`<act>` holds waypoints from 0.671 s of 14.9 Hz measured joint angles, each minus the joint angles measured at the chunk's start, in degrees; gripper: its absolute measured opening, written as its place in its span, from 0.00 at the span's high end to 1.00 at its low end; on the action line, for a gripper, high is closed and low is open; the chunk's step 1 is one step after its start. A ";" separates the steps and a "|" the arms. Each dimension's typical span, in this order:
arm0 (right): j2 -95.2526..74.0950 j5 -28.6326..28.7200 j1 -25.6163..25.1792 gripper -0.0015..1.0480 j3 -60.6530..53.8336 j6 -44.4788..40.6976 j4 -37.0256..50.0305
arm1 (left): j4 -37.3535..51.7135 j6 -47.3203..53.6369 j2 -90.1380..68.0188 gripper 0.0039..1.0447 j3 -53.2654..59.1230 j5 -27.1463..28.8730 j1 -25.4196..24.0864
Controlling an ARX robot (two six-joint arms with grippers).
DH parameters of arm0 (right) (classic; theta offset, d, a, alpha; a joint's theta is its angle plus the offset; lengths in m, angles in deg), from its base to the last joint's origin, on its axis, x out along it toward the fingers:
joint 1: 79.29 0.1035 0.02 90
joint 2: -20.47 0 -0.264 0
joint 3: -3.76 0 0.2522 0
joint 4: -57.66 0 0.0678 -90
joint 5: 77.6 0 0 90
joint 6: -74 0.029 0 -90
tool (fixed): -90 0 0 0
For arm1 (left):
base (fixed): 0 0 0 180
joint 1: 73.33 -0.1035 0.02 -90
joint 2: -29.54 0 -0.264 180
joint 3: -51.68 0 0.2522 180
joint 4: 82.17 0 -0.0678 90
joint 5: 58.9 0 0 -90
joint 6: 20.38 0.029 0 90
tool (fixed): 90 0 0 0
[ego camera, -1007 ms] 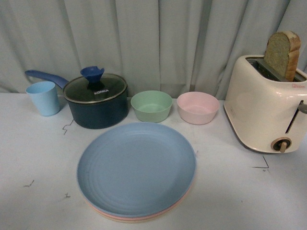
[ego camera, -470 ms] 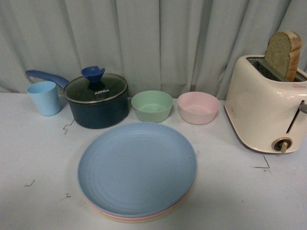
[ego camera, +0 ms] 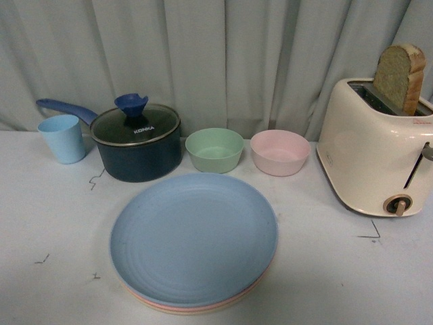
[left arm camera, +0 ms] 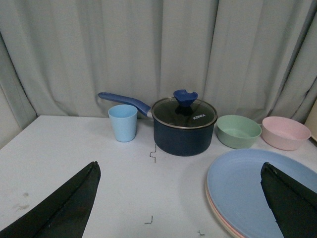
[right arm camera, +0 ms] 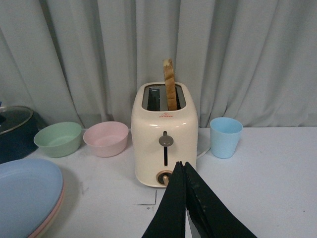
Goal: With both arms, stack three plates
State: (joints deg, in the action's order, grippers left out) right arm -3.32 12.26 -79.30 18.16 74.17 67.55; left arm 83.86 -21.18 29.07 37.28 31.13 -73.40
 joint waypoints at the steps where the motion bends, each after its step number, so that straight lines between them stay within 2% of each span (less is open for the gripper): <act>1: 1.92 0.00 0.00 0.98 0.00 0.00 -1.97 | 0.00 0.00 0.00 0.06 0.00 0.00 0.00; 10: 13.75 0.00 0.00 0.98 0.00 0.00 -13.44 | 0.00 0.00 0.00 0.06 0.00 0.00 0.00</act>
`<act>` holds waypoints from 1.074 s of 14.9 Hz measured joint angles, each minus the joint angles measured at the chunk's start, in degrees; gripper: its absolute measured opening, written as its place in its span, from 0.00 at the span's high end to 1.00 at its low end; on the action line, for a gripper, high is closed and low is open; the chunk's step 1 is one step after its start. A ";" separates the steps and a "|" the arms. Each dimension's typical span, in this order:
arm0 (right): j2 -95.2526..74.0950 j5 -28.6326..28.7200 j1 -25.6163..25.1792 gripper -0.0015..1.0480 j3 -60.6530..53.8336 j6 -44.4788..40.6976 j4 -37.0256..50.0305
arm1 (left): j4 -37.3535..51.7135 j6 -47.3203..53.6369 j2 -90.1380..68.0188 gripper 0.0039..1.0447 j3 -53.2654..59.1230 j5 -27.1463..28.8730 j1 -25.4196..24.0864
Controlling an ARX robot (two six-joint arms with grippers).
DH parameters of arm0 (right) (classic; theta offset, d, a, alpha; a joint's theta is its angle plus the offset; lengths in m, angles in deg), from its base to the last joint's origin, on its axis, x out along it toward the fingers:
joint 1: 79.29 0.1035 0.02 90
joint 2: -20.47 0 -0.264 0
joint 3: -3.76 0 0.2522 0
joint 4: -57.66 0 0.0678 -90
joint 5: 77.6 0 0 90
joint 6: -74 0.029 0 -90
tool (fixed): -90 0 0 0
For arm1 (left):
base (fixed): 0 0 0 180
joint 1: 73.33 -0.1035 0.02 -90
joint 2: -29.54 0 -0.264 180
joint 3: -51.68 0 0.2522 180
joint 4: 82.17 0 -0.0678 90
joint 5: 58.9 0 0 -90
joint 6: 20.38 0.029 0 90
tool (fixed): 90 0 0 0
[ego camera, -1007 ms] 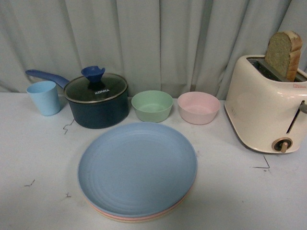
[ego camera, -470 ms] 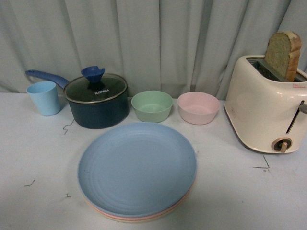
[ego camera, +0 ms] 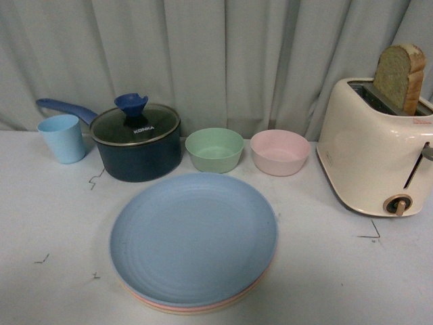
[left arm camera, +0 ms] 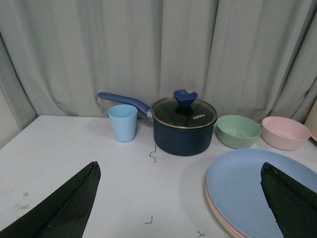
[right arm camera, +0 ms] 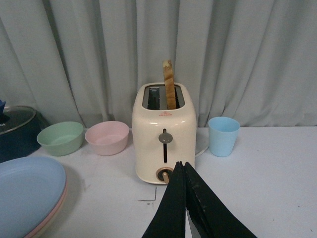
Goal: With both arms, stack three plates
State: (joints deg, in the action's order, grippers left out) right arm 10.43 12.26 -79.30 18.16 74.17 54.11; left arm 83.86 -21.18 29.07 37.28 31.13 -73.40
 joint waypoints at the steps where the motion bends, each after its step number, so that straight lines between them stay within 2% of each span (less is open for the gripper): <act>1: 2.56 0.00 0.00 0.98 0.07 0.00 -4.00 | 0.00 0.00 0.00 0.06 0.00 0.00 0.00; 2: 7.98 0.07 0.00 0.98 0.02 0.00 -10.73 | 0.00 0.00 0.00 0.06 0.00 0.04 0.00; 11: 9.79 0.11 0.00 0.98 0.02 -0.02 -10.43 | 0.02 0.00 0.00 0.06 0.00 0.00 0.00; 16: 9.79 0.11 0.00 0.39 0.02 -0.02 -10.43 | 0.02 0.00 0.00 0.06 0.00 -0.02 0.00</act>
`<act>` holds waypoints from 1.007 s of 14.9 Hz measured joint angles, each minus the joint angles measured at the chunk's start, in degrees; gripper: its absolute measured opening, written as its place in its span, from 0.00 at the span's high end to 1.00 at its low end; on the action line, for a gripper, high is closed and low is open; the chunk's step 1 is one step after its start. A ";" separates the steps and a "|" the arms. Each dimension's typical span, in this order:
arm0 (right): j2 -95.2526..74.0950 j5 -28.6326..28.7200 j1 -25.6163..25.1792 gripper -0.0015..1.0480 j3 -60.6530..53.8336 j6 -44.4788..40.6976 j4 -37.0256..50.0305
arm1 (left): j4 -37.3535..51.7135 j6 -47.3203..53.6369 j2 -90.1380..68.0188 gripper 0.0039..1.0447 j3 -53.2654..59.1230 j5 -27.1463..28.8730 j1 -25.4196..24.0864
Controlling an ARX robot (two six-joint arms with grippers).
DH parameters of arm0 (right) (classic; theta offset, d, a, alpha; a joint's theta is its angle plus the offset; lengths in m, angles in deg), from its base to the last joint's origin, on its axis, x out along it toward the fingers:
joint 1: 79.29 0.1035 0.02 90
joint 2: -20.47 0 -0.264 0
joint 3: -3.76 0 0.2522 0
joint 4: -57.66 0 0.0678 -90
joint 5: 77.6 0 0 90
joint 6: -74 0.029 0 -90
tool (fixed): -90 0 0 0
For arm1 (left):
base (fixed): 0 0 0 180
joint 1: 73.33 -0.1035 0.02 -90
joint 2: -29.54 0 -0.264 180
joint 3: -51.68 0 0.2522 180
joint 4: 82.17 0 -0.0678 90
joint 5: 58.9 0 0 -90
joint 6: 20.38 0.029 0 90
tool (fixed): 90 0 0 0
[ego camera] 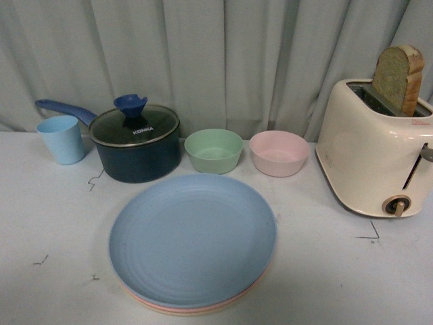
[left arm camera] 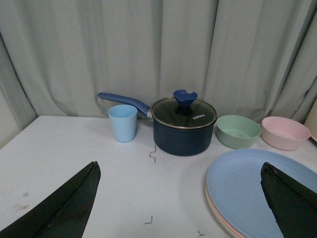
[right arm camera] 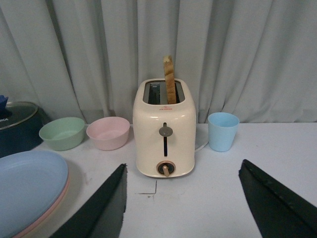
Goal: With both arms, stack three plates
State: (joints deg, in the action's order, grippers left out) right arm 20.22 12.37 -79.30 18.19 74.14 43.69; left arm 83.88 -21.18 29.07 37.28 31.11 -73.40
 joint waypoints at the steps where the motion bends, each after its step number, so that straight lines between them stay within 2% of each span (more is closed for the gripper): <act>1: 0.00 -0.02 0.00 0.27 0.00 0.00 0.00 | 0.00 0.00 0.00 0.06 0.00 0.02 0.00; 3: 0.00 0.00 0.00 0.05 0.00 0.00 0.00 | 0.00 0.00 0.00 0.06 0.00 0.00 0.00; 15: 0.00 0.00 0.00 0.06 0.00 0.00 0.00 | 0.00 0.00 0.00 0.06 0.00 0.00 0.00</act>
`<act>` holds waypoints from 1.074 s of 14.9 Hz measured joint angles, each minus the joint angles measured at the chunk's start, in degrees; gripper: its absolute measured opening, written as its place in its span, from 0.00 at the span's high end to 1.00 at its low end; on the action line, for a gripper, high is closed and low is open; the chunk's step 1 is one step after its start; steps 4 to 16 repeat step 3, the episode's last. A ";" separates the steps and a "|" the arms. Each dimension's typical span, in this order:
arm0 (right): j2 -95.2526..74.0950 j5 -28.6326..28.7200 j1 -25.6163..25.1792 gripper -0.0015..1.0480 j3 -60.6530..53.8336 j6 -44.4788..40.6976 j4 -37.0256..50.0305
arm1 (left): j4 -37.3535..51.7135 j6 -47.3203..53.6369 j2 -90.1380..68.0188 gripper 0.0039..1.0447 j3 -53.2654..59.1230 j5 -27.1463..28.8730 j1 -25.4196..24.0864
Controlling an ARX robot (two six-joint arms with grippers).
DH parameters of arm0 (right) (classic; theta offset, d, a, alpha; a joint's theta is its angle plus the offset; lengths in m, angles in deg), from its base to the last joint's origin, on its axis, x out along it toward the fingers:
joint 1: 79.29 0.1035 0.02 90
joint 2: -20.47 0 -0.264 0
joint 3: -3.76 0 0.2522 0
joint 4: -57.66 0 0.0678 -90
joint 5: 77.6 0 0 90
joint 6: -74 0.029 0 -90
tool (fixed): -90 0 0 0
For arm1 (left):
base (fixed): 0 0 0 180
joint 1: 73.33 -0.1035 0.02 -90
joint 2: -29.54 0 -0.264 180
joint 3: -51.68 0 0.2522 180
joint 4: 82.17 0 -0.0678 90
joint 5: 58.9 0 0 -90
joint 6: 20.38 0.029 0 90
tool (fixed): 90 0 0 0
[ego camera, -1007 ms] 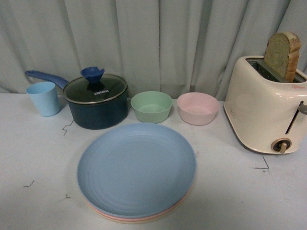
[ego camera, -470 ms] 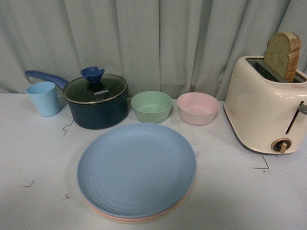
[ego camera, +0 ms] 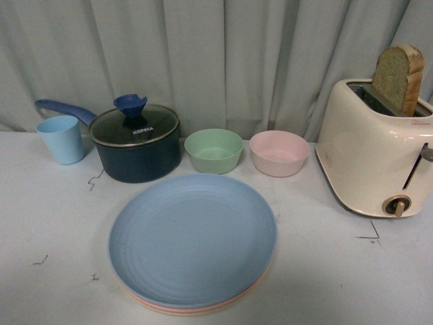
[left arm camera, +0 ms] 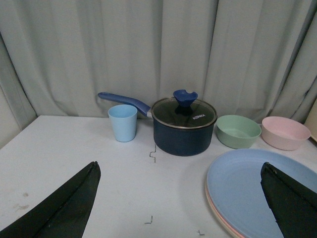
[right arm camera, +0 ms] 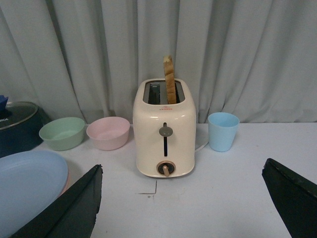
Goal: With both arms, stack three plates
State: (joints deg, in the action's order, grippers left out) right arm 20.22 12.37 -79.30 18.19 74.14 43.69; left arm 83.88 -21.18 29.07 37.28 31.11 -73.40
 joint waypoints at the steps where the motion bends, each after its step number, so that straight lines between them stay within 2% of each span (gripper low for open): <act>1: 0.00 0.00 0.00 0.06 0.00 0.00 0.00 | -0.02 0.00 0.00 0.06 0.00 0.00 0.00; 16: 0.00 0.00 0.00 0.06 0.00 0.00 0.00 | 0.00 0.00 0.00 0.06 0.00 0.02 0.00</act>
